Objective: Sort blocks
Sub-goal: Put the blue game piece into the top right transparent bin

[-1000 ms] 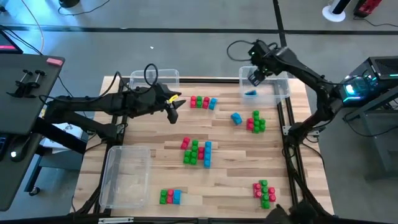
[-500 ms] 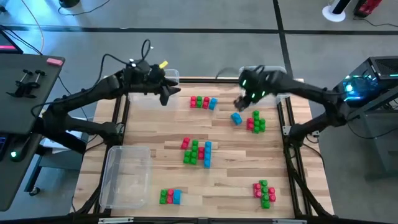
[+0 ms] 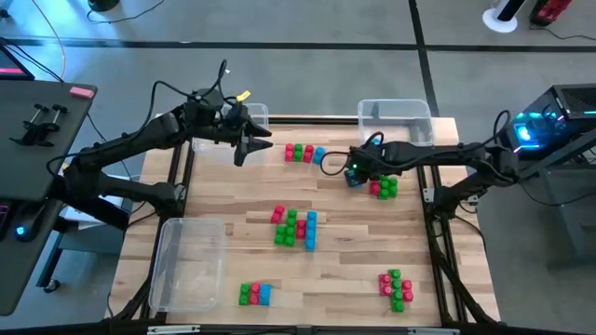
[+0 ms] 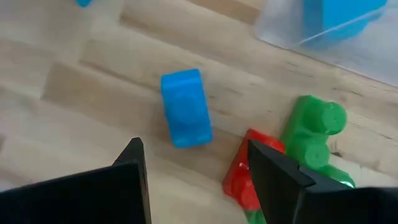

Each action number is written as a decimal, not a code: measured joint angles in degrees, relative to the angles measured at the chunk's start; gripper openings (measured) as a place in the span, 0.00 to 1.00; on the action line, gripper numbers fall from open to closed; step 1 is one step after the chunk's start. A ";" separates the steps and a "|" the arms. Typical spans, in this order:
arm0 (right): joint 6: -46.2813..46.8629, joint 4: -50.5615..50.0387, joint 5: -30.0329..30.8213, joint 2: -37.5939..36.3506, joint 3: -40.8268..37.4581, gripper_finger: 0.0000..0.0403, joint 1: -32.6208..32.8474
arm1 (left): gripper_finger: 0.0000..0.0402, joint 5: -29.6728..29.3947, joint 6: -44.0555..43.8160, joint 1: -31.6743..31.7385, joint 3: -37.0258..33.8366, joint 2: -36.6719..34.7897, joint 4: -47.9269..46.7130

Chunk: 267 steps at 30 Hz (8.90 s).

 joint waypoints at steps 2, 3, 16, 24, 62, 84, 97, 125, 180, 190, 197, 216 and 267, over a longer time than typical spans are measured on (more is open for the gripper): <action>0.23 1.54 1.40 0.03 -1.43 0.38 -0.09 | 0.42 0.00 -0.55 -0.15 -0.02 0.00 0.55; -0.16 3.14 1.84 0.20 -2.17 0.38 -0.08 | 0.42 -0.01 -0.53 -0.15 -0.01 0.00 0.93; -8.20 18.41 2.11 9.97 -6.48 0.38 -2.75 | 0.42 -3.37 -4.93 -0.26 0.00 0.00 2.82; -12.15 19.72 -0.06 13.70 -6.09 0.32 -3.64 | 0.42 -3.45 -5.57 -0.26 0.00 0.00 2.75; -22.55 -9.71 17.73 -11.76 15.60 0.47 -23.64 | 0.42 -6.64 -1.92 0.04 0.05 -5.14 9.54; 26.48 -0.41 -5.80 12.29 21.35 0.56 20.18 | 0.42 -6.62 4.21 0.04 0.04 -5.16 3.90; 43.65 3.51 -9.63 27.34 26.84 0.56 23.99 | 0.42 -6.62 7.52 0.04 0.04 -5.16 3.91; 37.92 -11.52 -12.59 30.99 30.41 0.56 22.13 | 0.42 -6.63 7.54 0.04 0.04 -5.16 2.25; 21.07 -14.52 -10.89 31.04 32.43 0.56 18.76 | 0.42 -6.84 5.98 0.09 0.04 -5.16 2.19; 27.34 -18.02 -15.28 30.80 33.68 0.56 21.81 | 0.42 -6.84 5.97 0.07 0.04 -5.16 2.19; 36.56 -8.97 -17.29 30.80 30.17 0.56 23.41 | 0.42 -6.82 5.99 0.09 0.04 -5.16 2.16; 39.25 -3.59 -17.83 30.87 21.06 0.24 26.37 | 0.42 -6.82 7.41 0.09 0.03 -5.14 2.67; -31.05 -0.97 -1.67 -16.89 20.97 0.50 -34.18 | 0.41 -18.92 -13.10 -8.36 10.75 17.03 4.91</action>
